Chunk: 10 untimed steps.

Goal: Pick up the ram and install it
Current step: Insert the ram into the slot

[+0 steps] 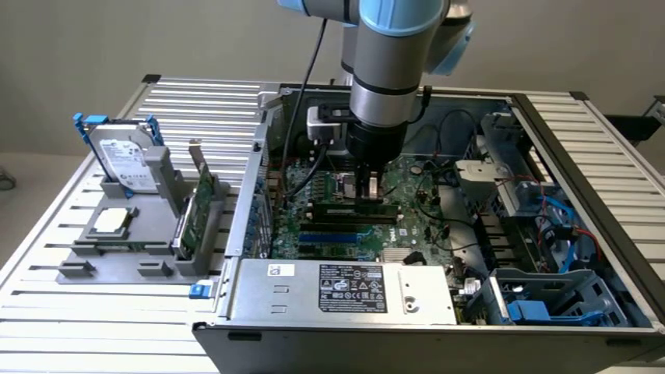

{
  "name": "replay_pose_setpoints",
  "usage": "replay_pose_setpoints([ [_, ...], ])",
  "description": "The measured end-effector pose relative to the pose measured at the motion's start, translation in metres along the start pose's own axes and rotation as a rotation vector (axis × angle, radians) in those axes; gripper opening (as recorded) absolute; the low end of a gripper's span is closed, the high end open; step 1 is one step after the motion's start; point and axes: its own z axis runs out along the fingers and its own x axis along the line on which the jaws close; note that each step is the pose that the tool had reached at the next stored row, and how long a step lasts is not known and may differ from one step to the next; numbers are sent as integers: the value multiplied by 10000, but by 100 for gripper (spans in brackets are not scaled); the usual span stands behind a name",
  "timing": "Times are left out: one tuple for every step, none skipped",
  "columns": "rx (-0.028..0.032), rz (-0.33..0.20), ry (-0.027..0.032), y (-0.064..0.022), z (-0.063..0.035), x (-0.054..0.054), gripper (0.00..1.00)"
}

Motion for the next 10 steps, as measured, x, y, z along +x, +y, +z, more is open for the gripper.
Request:
replay_pose_setpoints([
  [-5, 0, 0, 0, 0, 0, 13],
  [-10, 1, 0, 0, 1, 0, 13],
  [-11, 3, -1, 0, 1, 0, 13],
  [-12, 6, -1, 0, 2, 0, 13],
  [-12, 12, -1, 0, 3, 0, 13],
  [-12, 19, -2, -1, 4, 0, 13],
  [-13, 28, -3, -2, 5, 0, 13],
  [-13, 40, -5, -3, 7, 0, 13],
  [-14, 55, -6, -4, 7, 0, 13],
  [-15, 73, -12, -6, 8, 0, 13],
])
